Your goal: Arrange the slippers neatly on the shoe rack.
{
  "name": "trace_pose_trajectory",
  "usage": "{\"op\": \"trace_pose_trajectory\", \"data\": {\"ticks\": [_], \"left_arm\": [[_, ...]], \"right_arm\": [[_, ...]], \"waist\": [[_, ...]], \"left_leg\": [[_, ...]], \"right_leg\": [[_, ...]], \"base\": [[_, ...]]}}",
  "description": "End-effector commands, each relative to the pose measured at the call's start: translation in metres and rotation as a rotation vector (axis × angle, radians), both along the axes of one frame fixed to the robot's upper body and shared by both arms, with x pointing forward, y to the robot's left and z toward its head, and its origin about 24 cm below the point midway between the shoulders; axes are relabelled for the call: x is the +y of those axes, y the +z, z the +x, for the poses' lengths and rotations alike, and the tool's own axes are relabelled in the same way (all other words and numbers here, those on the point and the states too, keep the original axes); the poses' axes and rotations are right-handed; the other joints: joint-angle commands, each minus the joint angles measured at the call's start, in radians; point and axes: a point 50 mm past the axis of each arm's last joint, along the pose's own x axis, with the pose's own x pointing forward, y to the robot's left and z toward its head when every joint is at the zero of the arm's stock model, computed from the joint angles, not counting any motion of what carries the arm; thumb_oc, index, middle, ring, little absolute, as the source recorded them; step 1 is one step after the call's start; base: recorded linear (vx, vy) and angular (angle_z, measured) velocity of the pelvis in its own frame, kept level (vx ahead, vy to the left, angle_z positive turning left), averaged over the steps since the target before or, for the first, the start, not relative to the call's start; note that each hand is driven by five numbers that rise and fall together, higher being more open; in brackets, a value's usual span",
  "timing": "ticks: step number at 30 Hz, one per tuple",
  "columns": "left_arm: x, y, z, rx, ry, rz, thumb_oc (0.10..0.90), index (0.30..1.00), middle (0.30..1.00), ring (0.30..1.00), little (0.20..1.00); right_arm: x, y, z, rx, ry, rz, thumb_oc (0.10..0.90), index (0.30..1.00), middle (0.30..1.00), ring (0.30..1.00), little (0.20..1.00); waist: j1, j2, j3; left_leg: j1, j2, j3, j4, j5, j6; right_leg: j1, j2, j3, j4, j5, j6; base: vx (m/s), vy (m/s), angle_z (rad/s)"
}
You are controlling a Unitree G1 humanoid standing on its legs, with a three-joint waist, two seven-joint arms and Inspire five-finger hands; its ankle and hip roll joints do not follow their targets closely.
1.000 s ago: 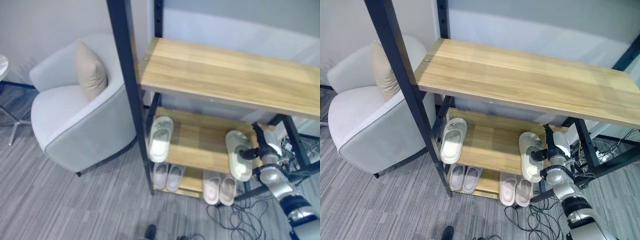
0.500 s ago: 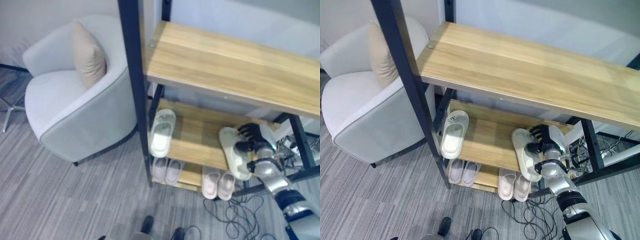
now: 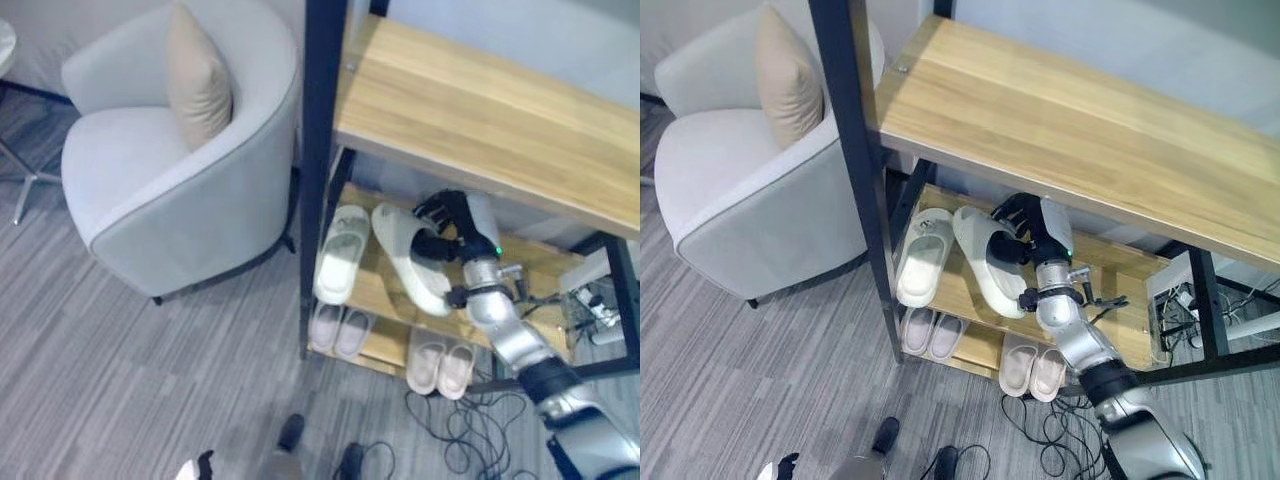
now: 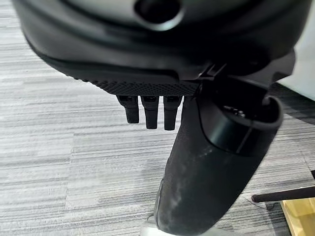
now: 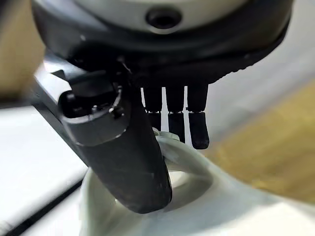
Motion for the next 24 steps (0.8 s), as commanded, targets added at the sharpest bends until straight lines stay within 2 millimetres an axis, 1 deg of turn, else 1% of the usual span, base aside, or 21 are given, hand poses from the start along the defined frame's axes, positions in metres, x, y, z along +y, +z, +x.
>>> {"op": "trace_pose_trajectory", "data": {"ticks": [1,3,4,6,8,9,13,15,16,20,22,23,24], "left_arm": [[0.016,0.005,0.004,-0.003,0.014,0.064,0.8,0.9,0.9,0.9,0.9],[0.019,0.006,0.005,-0.005,0.026,0.073,0.8,0.9,0.9,0.9,0.9],[0.022,0.006,0.001,0.012,0.053,0.084,0.8,0.9,0.9,0.9,0.9],[0.025,0.006,0.0,0.01,0.066,0.086,0.8,0.9,0.9,0.9,0.9],[0.025,0.006,0.001,0.007,0.059,0.086,0.8,0.9,0.9,0.9,0.9],[0.025,0.006,0.001,0.017,0.05,0.088,0.8,0.9,0.9,0.9,0.9],[0.026,0.004,-0.008,0.062,0.076,0.086,0.8,0.9,0.9,0.9,0.9],[0.025,0.003,-0.009,0.071,0.083,0.081,0.8,0.9,0.9,0.9,0.9],[0.023,0.002,-0.011,0.081,0.087,0.071,0.8,0.9,0.9,0.9,0.9],[0.023,0.001,-0.014,0.093,0.098,0.06,0.8,0.9,0.9,0.9,0.9],[0.023,0.0,-0.017,0.107,0.091,0.063,0.8,0.9,0.9,0.9,0.9],[0.023,-0.001,-0.021,0.129,0.098,0.061,0.8,0.9,0.9,0.9,0.9],[0.023,-0.001,-0.021,0.129,0.097,0.061,0.8,0.9,0.9,0.9,0.9]], "right_arm": [[-0.003,0.074,0.011,-0.315,-0.045,0.037,0.4,0.3,0.3,0.3,0.3],[-0.003,0.072,0.012,-0.31,-0.057,0.062,0.4,0.3,0.3,0.3,0.3],[0.0,0.065,0.01,-0.296,-0.052,0.123,0.4,0.3,0.3,0.3,0.3],[0.002,0.055,0.008,-0.264,-0.047,0.144,0.4,0.3,0.3,0.3,0.3],[0.002,0.053,0.008,-0.258,-0.05,0.151,0.4,0.3,0.3,0.3,0.3],[0.004,0.052,0.01,-0.251,-0.055,0.214,0.8,0.9,0.9,0.9,0.9],[0.009,0.055,0.011,-0.251,-0.029,0.207,0.8,0.9,0.9,0.9,0.9],[0.011,0.054,0.01,-0.243,-0.013,0.197,0.8,0.9,0.9,0.9,0.9],[0.014,0.051,0.01,-0.22,0.008,0.22,0.8,0.9,0.9,0.9,0.9],[0.014,0.047,0.006,-0.195,0.029,0.194,0.8,0.9,0.9,0.9,0.9],[0.013,0.047,0.005,-0.19,0.037,0.178,0.8,0.9,0.9,0.9,0.9],[0.016,0.049,0.002,-0.201,0.064,0.192,0.8,0.9,0.9,0.9,0.9],[0.016,0.049,0.002,-0.201,0.064,0.192,0.8,0.9,0.9,0.9,0.9]], "waist": [[0.012,0.008,-0.011],[0.015,0.004,-0.005],[0.018,-0.004,-0.001],[0.02,-0.012,0.0],[0.021,-0.013,0.0],[0.022,-0.013,-0.001],[0.014,-0.011,-0.008],[0.01,-0.01,-0.013],[0.003,-0.009,-0.02],[-0.011,-0.008,-0.026],[-0.016,-0.009,-0.029],[-0.022,-0.01,-0.03],[-0.021,-0.01,-0.03]], "left_leg": [[0.055,0.017,0.025,-0.007,-0.083,0.019],[0.05,0.014,0.021,-0.007,-0.081,0.02],[0.045,0.012,0.017,-0.007,-0.082,0.023],[0.047,0.01,0.011,-0.007,-0.085,0.025],[0.049,0.01,0.01,-0.007,-0.086,0.026],[0.05,0.008,0.007,-0.007,-0.087,0.028],[0.057,0.004,0.013,-0.007,-0.092,0.03],[0.064,0.005,0.019,-0.007,-0.095,0.03],[0.074,0.007,0.025,-0.007,-0.1,0.03],[0.085,0.009,0.032,-0.007,-0.104,0.031],[0.088,0.009,0.035,-0.007,-0.106,0.031],[0.091,0.011,0.04,-0.007,-0.107,0.031],[0.091,0.012,0.04,-0.007,-0.107,0.031]], "right_leg": [[0.057,-0.067,0.023,0.0,-0.018,0.099],[0.055,-0.067,0.02,0.0,-0.016,0.099],[0.054,-0.067,0.017,0.001,-0.016,0.099],[0.054,-0.067,0.013,0.002,-0.014,0.1],[0.054,-0.068,0.012,0.002,-0.014,0.1],[0.055,-0.071,0.011,0.003,-0.013,0.1],[0.057,-0.075,0.014,0.004,-0.012,0.101],[0.06,-0.075,0.017,0.005,-0.012,0.102],[0.063,-0.076,0.023,0.006,-0.012,0.102],[0.067,-0.076,0.028,0.007,-0.01,0.101],[0.067,-0.076,0.03,0.006,-0.01,0.101],[0.067,-0.075,0.033,0.006,-0.009,0.1],[0.067,-0.075,0.033,0.006,-0.009,0.1]], "base": [[0.0,0.0,0.0],[-0.02,0.024,0.07],[0.0,0.026,0.15],[0.02,0.018,0.1],[0.0,0.018,0.0],[0.0,0.047,0.02],[-0.01,0.041,0.01],[0.0,0.026,-0.01],[0.01,0.049,-0.01],[0.0,0.019,-0.02],[-0.01,0.004,-0.02],[-0.01,0.004,-0.05],[-0.02,0.007,-0.07]]}}
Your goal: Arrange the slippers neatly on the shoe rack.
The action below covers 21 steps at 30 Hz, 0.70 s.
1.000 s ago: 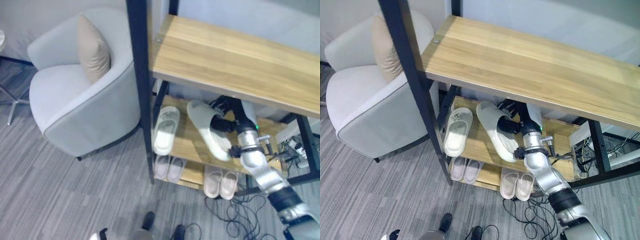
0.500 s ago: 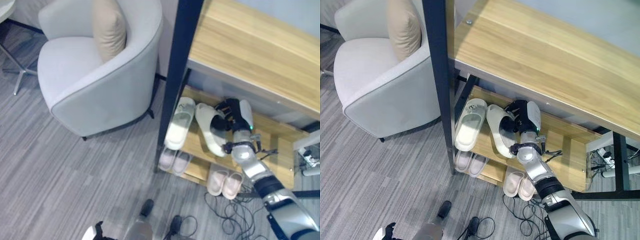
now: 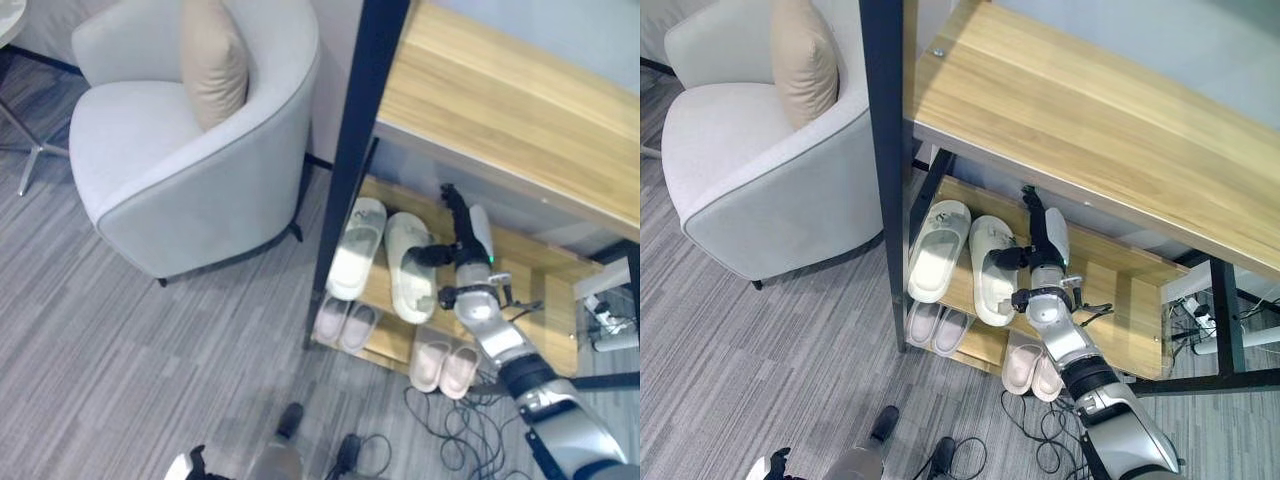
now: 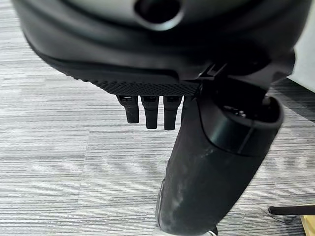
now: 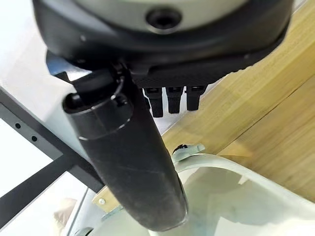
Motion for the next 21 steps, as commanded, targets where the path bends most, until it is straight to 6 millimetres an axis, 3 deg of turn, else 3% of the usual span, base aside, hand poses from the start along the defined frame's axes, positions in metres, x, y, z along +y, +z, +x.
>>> {"op": "trace_pose_trajectory", "data": {"ticks": [1,9,21], "left_arm": [[0.011,-0.003,-0.029,0.123,0.048,0.029,0.8,0.9,0.9,0.9,0.9],[0.01,-0.006,-0.042,0.182,0.07,-0.012,0.8,0.9,0.9,0.9,0.9],[0.01,-0.008,-0.048,0.227,0.073,-0.041,0.8,0.9,0.9,0.9,0.9]], "right_arm": [[0.005,0.057,-0.001,-0.241,0.108,0.035,0.8,0.9,0.9,0.9,0.9],[0.005,0.045,-0.014,-0.169,0.207,0.049,0.8,0.9,0.9,0.9,0.9],[-0.007,0.043,-0.035,-0.214,0.25,0.245,0.8,0.9,0.9,0.9,0.9]], "waist": [[-0.019,0.009,-0.076],[-0.037,0.007,-0.088],[-0.045,0.025,-0.096]], "left_leg": [[0.073,0.023,0.053,-0.007,-0.114,0.031],[0.09,0.029,0.065,-0.007,-0.122,0.029],[0.102,0.03,0.073,-0.007,-0.127,0.029]], "right_leg": [[0.044,-0.065,0.042,0.005,-0.01,0.098],[0.05,-0.063,0.049,0.006,-0.008,0.098],[0.056,-0.065,0.052,0.004,-0.011,0.098]], "base": [[0.0,0.008,-0.07],[0.0,0.002,-0.05],[0.01,0.003,-0.03]]}}
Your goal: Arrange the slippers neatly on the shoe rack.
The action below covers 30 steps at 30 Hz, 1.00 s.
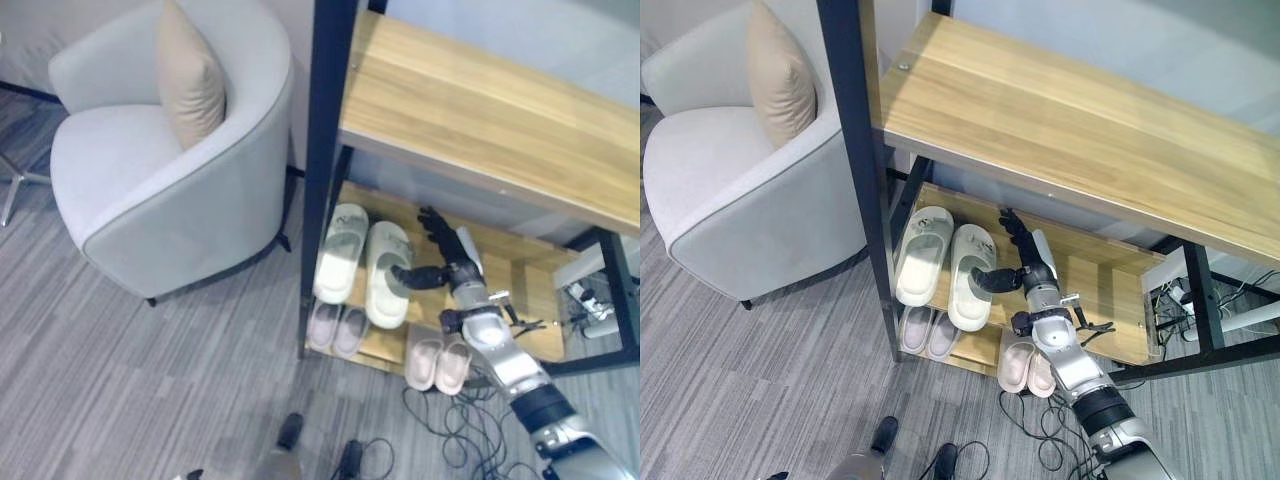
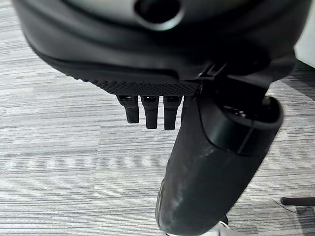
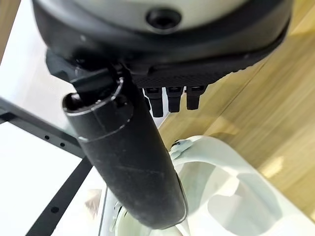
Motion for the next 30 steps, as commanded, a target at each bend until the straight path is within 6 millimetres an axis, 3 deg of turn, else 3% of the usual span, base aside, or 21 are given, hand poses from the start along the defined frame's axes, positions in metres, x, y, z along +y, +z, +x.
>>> {"op": "trace_pose_trajectory", "data": {"ticks": [1,2,6,13,17,30], "left_arm": [[0.008,-0.002,-0.029,0.123,0.008,0.036,0.8,0.9,0.9,0.9,0.9],[0.006,-0.002,-0.03,0.127,0.0,0.026,0.8,0.9,0.9,0.9,0.9],[0.006,-0.003,-0.03,0.125,0.006,0.012,0.8,0.9,0.9,0.9,0.9],[0.004,-0.003,-0.027,0.115,0.014,-0.001,0.8,0.9,0.9,0.9,0.9],[0.0,-0.004,-0.025,0.115,0.007,-0.024,0.8,0.9,0.9,0.9,0.9],[0.0,-0.005,-0.027,0.124,0.008,-0.044,0.8,0.9,0.9,0.9,0.9]], "right_arm": [[-0.008,0.062,0.0,-0.298,0.036,0.1,0.8,0.9,0.9,0.9,0.9],[-0.013,0.065,-0.013,-0.344,0.062,0.259,0.8,0.9,0.9,0.9,0.9],[-0.021,0.056,-0.026,-0.342,0.034,0.361,0.8,0.9,0.9,0.9,0.9],[-0.024,0.029,-0.039,-0.237,0.037,0.339,0.8,0.9,0.9,0.9,0.9],[-0.015,0.004,-0.044,-0.122,0.074,0.295,0.8,0.9,0.9,0.9,0.9],[0.001,-0.016,-0.053,-0.026,0.156,0.311,0.8,0.9,0.9,0.9,0.9]], "waist": [[-0.013,-0.004,-0.071],[-0.015,0.004,-0.074],[-0.021,0.014,-0.081],[-0.035,0.02,-0.094],[-0.041,0.017,-0.096],[-0.039,0.004,-0.097]], "left_leg": [[0.068,0.03,0.039,-0.006,-0.112,0.028],[0.072,0.028,0.038,-0.006,-0.112,0.029],[0.077,0.025,0.038,-0.006,-0.115,0.03],[0.09,0.026,0.042,-0.006,-0.12,0.029],[0.093,0.029,0.043,-0.006,-0.119,0.027],[0.1,0.032,0.038,-0.006,-0.123,0.026]], "right_leg": [[0.034,-0.061,0.022,0.004,-0.018,0.095],[0.037,-0.062,0.018,0.004,-0.019,0.096],[0.042,-0.063,0.015,0.006,-0.021,0.096],[0.051,-0.065,0.014,0.008,-0.023,0.096],[0.052,-0.063,0.013,0.011,-0.024,0.094],[0.057,-0.063,0.007,0.012,-0.028,0.092]], "base": [[0.0,0.0,0.0],[0.0,0.0,0.0],[0.01,0.006,0.02],[0.0,0.003,-0.01],[0.0,0.0,0.0],[0.0,0.0,0.0]]}}
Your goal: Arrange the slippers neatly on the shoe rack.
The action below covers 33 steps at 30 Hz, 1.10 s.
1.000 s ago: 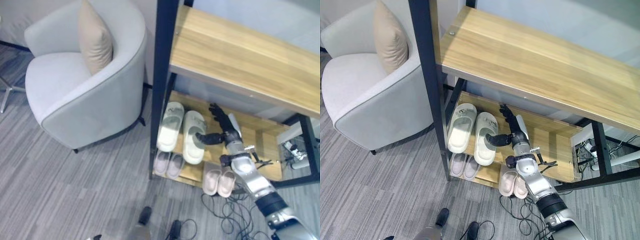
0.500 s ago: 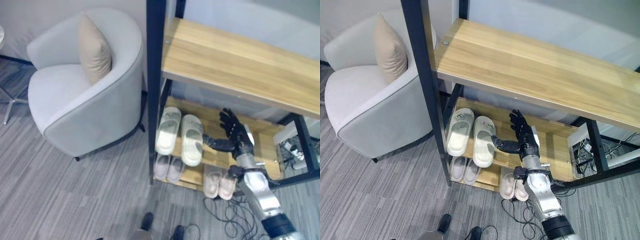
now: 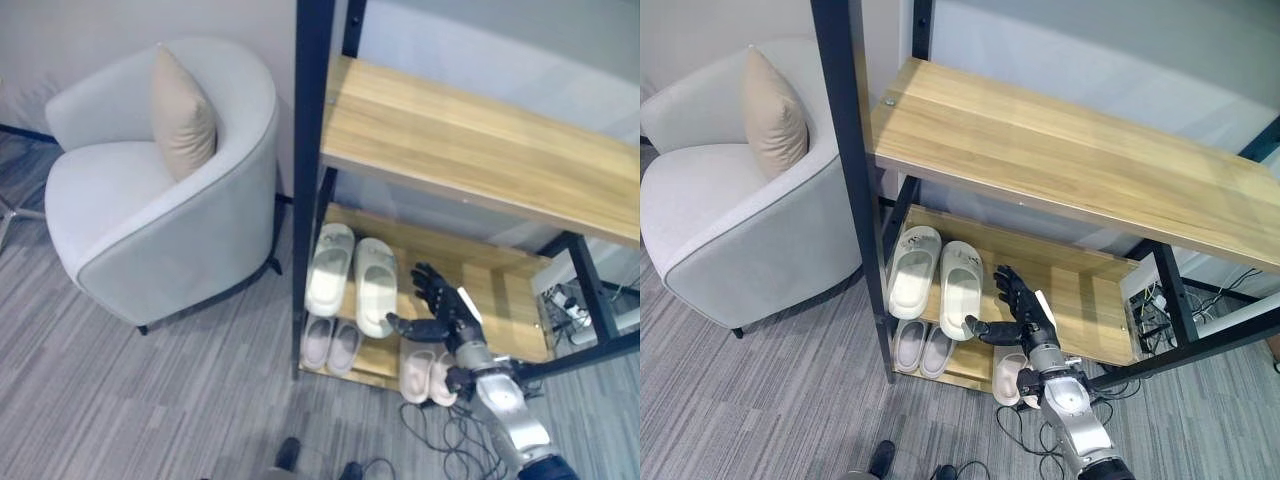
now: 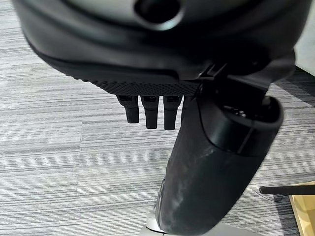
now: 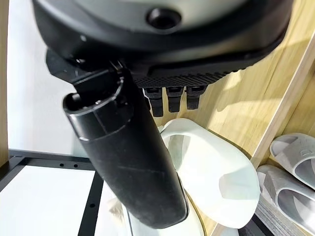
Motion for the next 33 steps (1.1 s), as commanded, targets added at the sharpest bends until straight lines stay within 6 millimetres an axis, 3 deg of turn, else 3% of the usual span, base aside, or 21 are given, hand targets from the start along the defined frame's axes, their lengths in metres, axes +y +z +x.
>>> {"op": "trace_pose_trajectory", "data": {"ticks": [1,16,27,32,33], "left_arm": [[0.001,-0.002,-0.017,0.081,0.005,-0.001,0.8,0.9,0.9,0.9,0.9],[0.001,-0.003,-0.024,0.108,-0.013,0.002,0.8,0.9,0.9,0.9,0.9],[0.0,-0.003,-0.037,0.153,-0.02,0.006,0.8,0.9,0.9,0.9,0.9],[-0.005,-0.005,-0.031,0.138,-0.025,-0.002,0.8,0.9,0.9,0.9,0.9],[-0.011,-0.006,-0.029,0.125,-0.027,-0.022,0.8,0.9,0.9,0.9,0.9]], "right_arm": [[0.004,0.037,0.01,-0.202,0.044,0.002,0.8,0.9,0.9,0.9,0.9],[0.02,0.018,0.031,-0.111,0.06,-0.042,0.8,0.9,0.9,0.9,0.9],[0.023,0.03,0.042,-0.161,0.03,-0.056,0.8,0.9,0.9,0.9,0.9],[0.018,0.041,0.034,-0.227,0.033,-0.122,0.8,0.9,0.9,0.9,0.9],[0.011,0.046,0.029,-0.263,0.006,-0.211,0.8,0.9,0.9,0.9,0.9]], "waist": [[0.011,0.014,-0.027],[0.046,0.028,-0.03],[0.065,0.04,-0.037],[0.055,0.048,-0.047],[0.045,0.053,-0.053]], "left_leg": [[0.084,0.037,0.034,-0.006,-0.11,0.009],[0.085,0.03,0.015,-0.006,-0.11,0.011],[0.089,0.023,0.003,-0.006,-0.108,0.013],[0.095,0.023,0.003,-0.006,-0.109,0.013],[0.097,0.024,0.005,-0.006,-0.109,0.014]], "right_leg": [[0.038,-0.057,0.004,0.013,-0.027,0.09],[0.049,-0.062,-0.016,0.01,-0.031,0.088],[0.059,-0.064,-0.029,0.012,-0.034,0.087],[0.067,-0.066,-0.032,0.016,-0.038,0.087],[0.066,-0.066,-0.03,0.02,-0.038,0.087]], "base": [[0.0,0.0,0.0],[0.0,0.0,0.0],[0.01,0.007,0.06],[0.0,0.0,0.0],[0.0,0.0,0.0]]}}
